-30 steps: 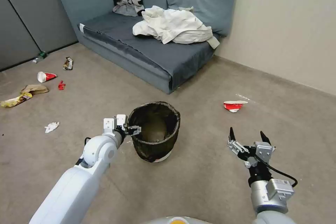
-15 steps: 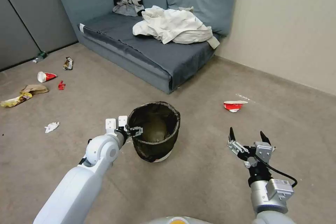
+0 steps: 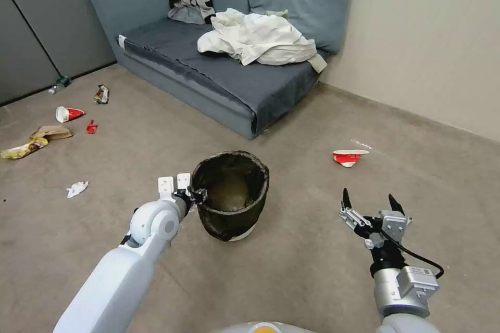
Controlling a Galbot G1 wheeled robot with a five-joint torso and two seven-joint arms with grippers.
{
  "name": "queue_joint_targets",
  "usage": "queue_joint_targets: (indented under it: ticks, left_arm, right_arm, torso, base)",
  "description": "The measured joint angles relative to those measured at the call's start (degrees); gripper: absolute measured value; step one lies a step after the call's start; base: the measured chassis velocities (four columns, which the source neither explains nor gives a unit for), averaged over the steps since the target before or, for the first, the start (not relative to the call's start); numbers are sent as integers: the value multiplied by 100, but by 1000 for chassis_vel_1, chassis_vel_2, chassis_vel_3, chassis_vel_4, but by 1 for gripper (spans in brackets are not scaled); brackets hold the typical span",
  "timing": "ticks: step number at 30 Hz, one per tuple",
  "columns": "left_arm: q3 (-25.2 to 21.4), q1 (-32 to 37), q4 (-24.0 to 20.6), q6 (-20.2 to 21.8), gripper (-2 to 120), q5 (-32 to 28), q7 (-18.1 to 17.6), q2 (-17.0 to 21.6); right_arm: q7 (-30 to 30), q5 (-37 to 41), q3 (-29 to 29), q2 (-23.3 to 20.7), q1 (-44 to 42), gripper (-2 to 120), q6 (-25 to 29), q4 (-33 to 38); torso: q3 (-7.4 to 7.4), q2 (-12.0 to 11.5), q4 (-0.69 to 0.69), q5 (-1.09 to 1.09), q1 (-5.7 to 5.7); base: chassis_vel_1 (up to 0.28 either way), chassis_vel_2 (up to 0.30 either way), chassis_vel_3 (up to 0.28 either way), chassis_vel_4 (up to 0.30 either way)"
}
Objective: Pick up the trash can from the floor.
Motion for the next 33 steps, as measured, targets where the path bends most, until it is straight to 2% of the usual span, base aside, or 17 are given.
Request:
queue_joint_targets:
  ticks: [1, 2, 4, 16, 20, 21, 24, 25, 28, 33]
  left_arm:
    - [2, -3, 0, 0, 17, -9, -5, 0]
    - [7, -10, -1, 0, 9, -17, -11, 0]
    - [12, -22, -5, -1, 6, -25, -27, 0]
    - [-40, 108, -183, -18, 5, -43, -57, 27]
    - [-286, 418, -705, -46, 5, -131, -60, 190]
    - [-286, 418, -705, -46, 5, -131, -60, 190]
    - [-542, 695, -1158, -50, 5, -439, -135, 311]
    - [-542, 695, -1158, -50, 5, -439, -135, 311]
    - [-812, 888, -1605, -68, 5, -696, -268, 361]
    - [-945, 1015, -2038, -77, 5, -919, -478, 377]
  right_arm:
    - [1, 0, 2, 0, -1, 100, 5, 3]
    - [2, 0, 2, 0, -1, 100, 8, 5]
    - [6, 1, 3, 0, 0, 100, 12, 7]
    - [35, 3, -1, 0, 11, 100, 30, 15]
    - [41, 4, -30, -2, 35, 100, 30, 15]
    - [41, 4, -30, -2, 35, 100, 30, 15]
    - [42, 5, -72, -2, 63, 100, 30, -7]
    - [42, 5, -72, -2, 63, 100, 30, -7]
    - [42, 1, -111, -2, 88, 100, 30, -30]
    - [42, -1, -132, -2, 99, 100, 32, -31]
  torso:
    - [0, 0, 0, 0, 0]
    - [0, 0, 0, 0, 0]
    - [0, 0, 0, 0, 0]
    - [0, 0, 0, -1, 0]
    - [0, 0, 0, -1, 0]
    - [0, 0, 0, -1, 0]
    - [0, 0, 0, -1, 0]
    - [0, 0, 0, -1, 0]
    - [0, 0, 0, -1, 0]
    - [0, 0, 0, -1, 0]
  base:
    - [0, 0, 0, 0]
    - [0, 0, 0, 0]
    - [0, 0, 0, 0]
    - [0, 0, 0, 0]
    - [0, 0, 0, 0]
    - [0, 0, 0, 0]
    - [0, 0, 0, 0]
    - [0, 0, 0, 0]
    - [0, 0, 0, 0]
    - [0, 0, 0, 0]
